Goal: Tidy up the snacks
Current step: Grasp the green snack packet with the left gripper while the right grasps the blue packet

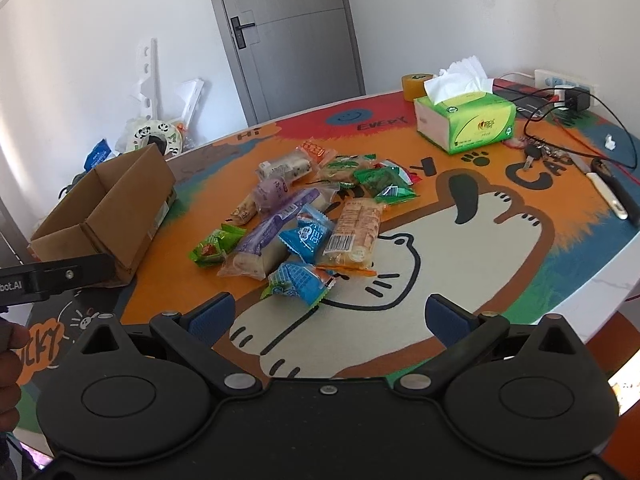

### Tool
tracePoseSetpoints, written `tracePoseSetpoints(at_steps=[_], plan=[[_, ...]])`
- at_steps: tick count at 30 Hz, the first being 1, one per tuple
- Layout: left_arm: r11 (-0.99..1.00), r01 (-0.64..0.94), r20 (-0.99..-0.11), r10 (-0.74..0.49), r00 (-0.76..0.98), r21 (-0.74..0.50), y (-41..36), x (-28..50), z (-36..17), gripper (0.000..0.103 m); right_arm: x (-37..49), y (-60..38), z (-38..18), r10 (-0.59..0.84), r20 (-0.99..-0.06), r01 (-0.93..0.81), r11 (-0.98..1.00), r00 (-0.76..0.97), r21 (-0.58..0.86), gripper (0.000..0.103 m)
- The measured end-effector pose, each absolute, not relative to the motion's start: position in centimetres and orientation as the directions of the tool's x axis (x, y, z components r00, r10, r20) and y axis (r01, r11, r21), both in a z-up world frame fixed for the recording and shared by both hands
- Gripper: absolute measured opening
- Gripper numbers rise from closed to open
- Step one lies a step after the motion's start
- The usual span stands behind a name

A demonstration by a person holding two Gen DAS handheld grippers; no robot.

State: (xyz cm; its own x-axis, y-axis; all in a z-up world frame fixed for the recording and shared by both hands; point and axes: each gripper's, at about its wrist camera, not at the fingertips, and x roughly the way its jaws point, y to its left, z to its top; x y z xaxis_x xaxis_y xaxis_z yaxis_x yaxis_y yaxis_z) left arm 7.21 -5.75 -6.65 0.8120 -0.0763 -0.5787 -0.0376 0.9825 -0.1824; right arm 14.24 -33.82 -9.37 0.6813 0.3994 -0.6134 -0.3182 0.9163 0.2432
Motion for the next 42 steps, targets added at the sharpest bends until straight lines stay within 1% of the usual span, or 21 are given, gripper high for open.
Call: tracePoseSetpoints(at_steps=[2,5,7,9,13,16,18,23,24,25,27,28,32,38,40,42], plan=[[0.982,-0.038,-0.581,-0.080,0.810,-0.187,-5.9,7.8,-6.9,0.100,14.7,-33.8,-9.6,0.421,-0.612,-0.327,0.907,0.670,0.266,0.097],[0.981,-0.027,-0.581,-0.092,0.809,-0.193,-6.1,8.6,-7.4,0.095,15.4,-33.6,-10.1,0.451,-0.613,-0.341,0.892,0.649,0.296,0.086],[0.982,-0.023,-0.582,-0.092,0.808,-0.187,-6.3,9.1,-7.8,0.092,15.8,-33.3,-10.4,0.469,-0.614,-0.351,0.883,0.635,0.312,0.076],[0.983,-0.017,-0.586,-0.095,0.805,-0.182,-6.6,9.6,-8.2,0.089,16.3,-33.0,-10.8,0.480,-0.616,-0.354,0.877,0.624,0.325,0.072],[0.983,-0.010,-0.589,-0.101,0.802,-0.181,-6.8,10.5,-8.9,0.078,17.1,-32.4,-11.4,0.492,-0.619,-0.348,0.870,0.611,0.348,0.063],[0.984,-0.015,-0.595,-0.095,0.798,-0.177,-6.8,11.4,-9.3,0.071,17.9,-32.0,-11.8,0.496,-0.622,-0.344,0.868,0.606,0.358,0.060],[0.984,-0.018,-0.600,-0.093,0.795,-0.177,-6.7,11.9,-9.5,0.068,18.4,-31.7,-12.0,0.499,-0.626,-0.339,0.866,0.599,0.367,0.058],[0.984,-0.022,-0.609,-0.091,0.788,-0.175,-6.5,13.1,-10.2,0.067,19.5,-30.8,-12.7,0.498,-0.632,-0.338,0.867,0.594,0.365,0.055],[0.984,-0.024,-0.612,-0.089,0.786,-0.174,-6.5,13.4,-10.3,0.067,19.7,-30.7,-12.9,0.494,-0.637,-0.340,0.869,0.591,0.359,0.053],[0.985,-0.025,-0.614,-0.088,0.784,-0.173,-6.5,13.7,-10.4,0.067,19.9,-30.5,-13.1,0.485,-0.643,-0.336,0.875,0.593,0.349,0.049],[0.985,-0.024,-0.618,-0.087,0.781,-0.169,-6.6,14.2,-10.7,0.067,20.0,-30.4,-13.2,0.476,-0.639,-0.337,0.880,0.604,0.336,0.046],[0.986,-0.024,-0.619,-0.086,0.780,-0.168,-6.6,14.4,-10.8,0.067,20.0,-30.4,-13.1,0.470,-0.640,-0.336,0.883,0.608,0.328,0.040],[0.990,-0.019,-0.614,-0.073,0.786,-0.143,-6.9,15.7,-10.9,0.067,20.2,-31.3,-13.3,0.482,-0.628,-0.326,0.876,0.611,0.355,0.038],[0.992,-0.012,-0.619,-0.071,0.782,-0.129,-7.6,17.2,-11.7,0.067,20.3,-33.0,-13.3,0.452,-0.627,-0.284,0.891,0.634,0.355,0.037],[0.992,-0.017,-0.627,-0.068,0.776,-0.129,-7.8,17.5,-12.2,0.061,20.2,-33.4,-13.4,0.438,-0.625,-0.276,0.898,0.646,0.344,0.037],[0.991,-0.028,-0.633,-0.061,0.772,-0.130,-7.8,17.7,-12.6,0.058,20.1,-33.6,-13.5,0.435,-0.622,-0.274,0.899,0.650,0.343,0.038]])
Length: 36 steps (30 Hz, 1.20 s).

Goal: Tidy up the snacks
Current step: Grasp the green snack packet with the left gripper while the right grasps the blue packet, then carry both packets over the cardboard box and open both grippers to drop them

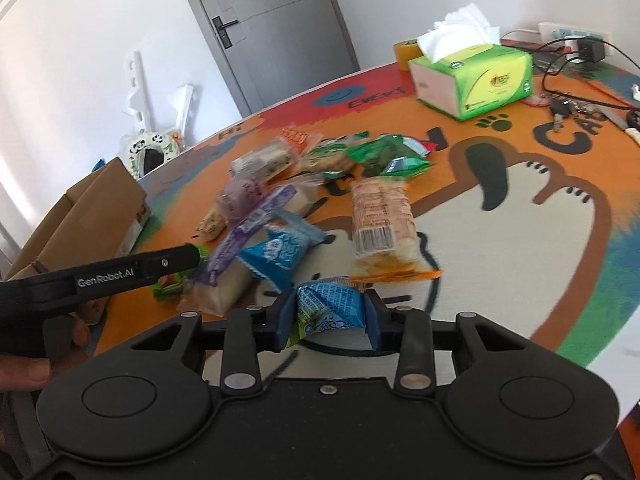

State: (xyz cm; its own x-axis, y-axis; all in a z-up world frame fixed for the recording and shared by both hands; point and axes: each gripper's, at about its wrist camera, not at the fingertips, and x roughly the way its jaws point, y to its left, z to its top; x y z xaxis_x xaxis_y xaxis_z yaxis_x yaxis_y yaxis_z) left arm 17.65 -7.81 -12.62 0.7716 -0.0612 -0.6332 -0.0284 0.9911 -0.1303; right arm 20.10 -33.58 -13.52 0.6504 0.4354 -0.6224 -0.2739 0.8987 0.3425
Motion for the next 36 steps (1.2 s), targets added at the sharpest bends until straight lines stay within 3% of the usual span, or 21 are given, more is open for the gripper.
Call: tracePoseSetpoints(at_steps=[9,11,13,16,26,36], plan=[[0.994,-0.048,-0.614,-0.021,0.789,-0.096,-8.1,17.7,-13.3,0.051,19.7,-32.1,-13.5,0.394,-0.621,-0.274,0.919,0.678,0.284,0.050],[0.994,-0.048,-0.607,-0.022,0.795,-0.099,-8.1,17.7,-13.5,0.051,19.7,-32.1,-13.5,0.388,-0.620,-0.271,0.921,0.682,0.278,0.049],[0.994,-0.048,-0.600,-0.017,0.800,-0.093,-8.1,17.6,-13.6,0.042,19.7,-32.2,-13.4,0.378,-0.625,-0.265,0.926,0.683,0.270,0.038],[0.994,-0.044,-0.598,-0.023,0.801,-0.097,-8.0,17.4,-13.6,0.041,19.7,-32.6,-13.3,0.389,-0.630,-0.259,0.921,0.672,0.292,0.036],[0.988,-0.038,-0.602,-0.061,0.796,-0.151,-7.3,14.8,-12.7,0.038,18.5,-32.8,-12.3,0.395,-0.603,-0.251,0.916,0.693,0.312,0.034],[0.984,-0.030,-0.518,-0.065,0.853,-0.173,-6.3,11.6,-8.7,0.037,17.1,-31.7,-9.7,0.433,-0.541,-0.298,0.898,0.721,0.323,0.034]])
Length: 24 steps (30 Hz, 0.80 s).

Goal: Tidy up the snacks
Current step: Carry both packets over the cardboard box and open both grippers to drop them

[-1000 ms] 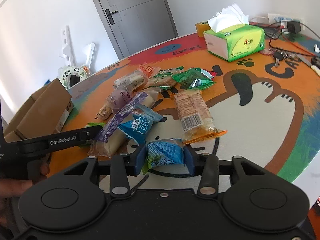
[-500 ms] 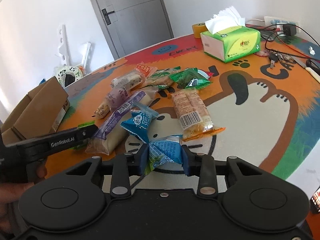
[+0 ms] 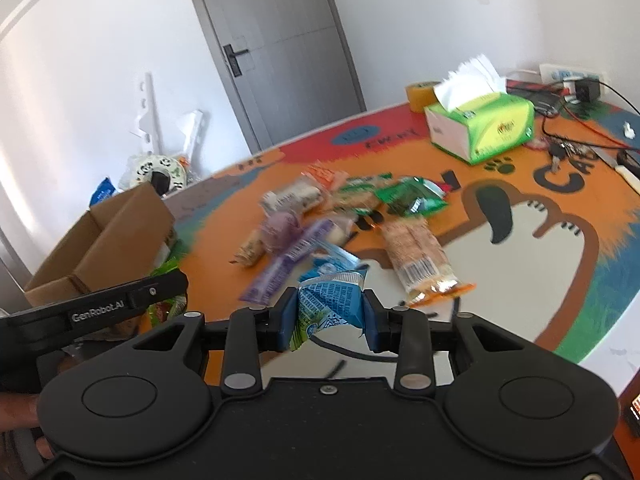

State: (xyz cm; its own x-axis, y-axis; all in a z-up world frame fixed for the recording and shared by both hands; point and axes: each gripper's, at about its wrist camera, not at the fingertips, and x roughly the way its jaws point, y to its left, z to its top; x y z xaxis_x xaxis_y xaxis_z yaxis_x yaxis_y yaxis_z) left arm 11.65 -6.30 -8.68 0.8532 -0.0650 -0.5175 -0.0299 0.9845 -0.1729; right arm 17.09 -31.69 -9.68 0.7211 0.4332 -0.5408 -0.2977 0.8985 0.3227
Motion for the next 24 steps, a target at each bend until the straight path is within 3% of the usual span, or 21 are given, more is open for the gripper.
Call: tracePoseSetpoints(at_steps=[24], plan=[[0.978,-0.148,-0.371,0.084,0.925,-0.149,0.3,8.5,-2.0,0.037,18.0,-25.8,-4.5,0.544,-0.437,-0.448,0.839,0.717,0.310,0.034]])
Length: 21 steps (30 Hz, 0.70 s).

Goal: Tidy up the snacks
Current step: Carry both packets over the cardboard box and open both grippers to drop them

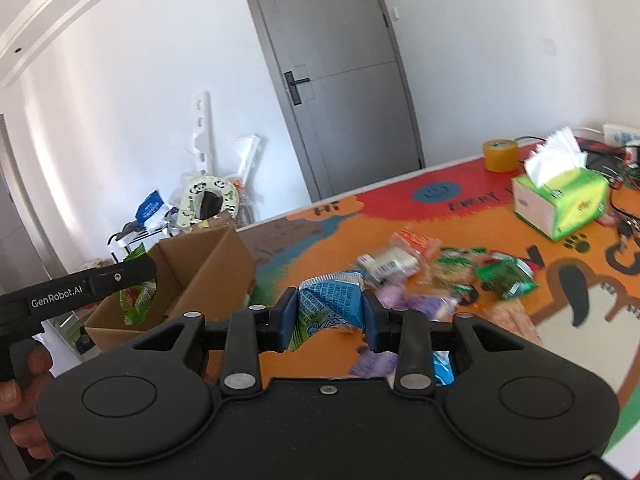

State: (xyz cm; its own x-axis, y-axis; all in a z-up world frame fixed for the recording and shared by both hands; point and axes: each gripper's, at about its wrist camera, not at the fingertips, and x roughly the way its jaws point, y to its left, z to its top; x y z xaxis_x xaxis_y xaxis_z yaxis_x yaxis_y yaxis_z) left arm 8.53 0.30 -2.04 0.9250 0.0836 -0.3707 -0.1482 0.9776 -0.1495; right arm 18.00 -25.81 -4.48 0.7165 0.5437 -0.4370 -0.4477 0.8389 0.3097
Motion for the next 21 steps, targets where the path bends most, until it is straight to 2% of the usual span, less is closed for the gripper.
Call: tracePoseSetpoints(at_steps=[17,18,19,21], plan=[[0.952,-0.266,-0.391,0.189,0.901,-0.152,5.9,9.3,-3.1,0.034,19.6,-18.5,-3.3,0.653,-0.412,-0.569,0.756,0.635,0.322,0.034],[0.951,-0.269,-0.392,0.192,0.899,-0.150,6.0,9.2,-3.2,0.033,19.6,-18.0,-3.3,0.660,-0.410,-0.577,0.751,0.629,0.322,0.034],[0.951,-0.271,-0.393,0.193,0.899,-0.152,6.2,9.2,-3.4,0.020,19.6,-17.7,-3.1,0.666,-0.408,-0.583,0.745,0.625,0.323,0.034],[0.945,-0.282,-0.408,0.194,0.892,-0.168,6.8,9.3,-3.7,0.020,19.6,-16.7,-3.0,0.678,-0.406,-0.597,0.734,0.613,0.325,0.034]])
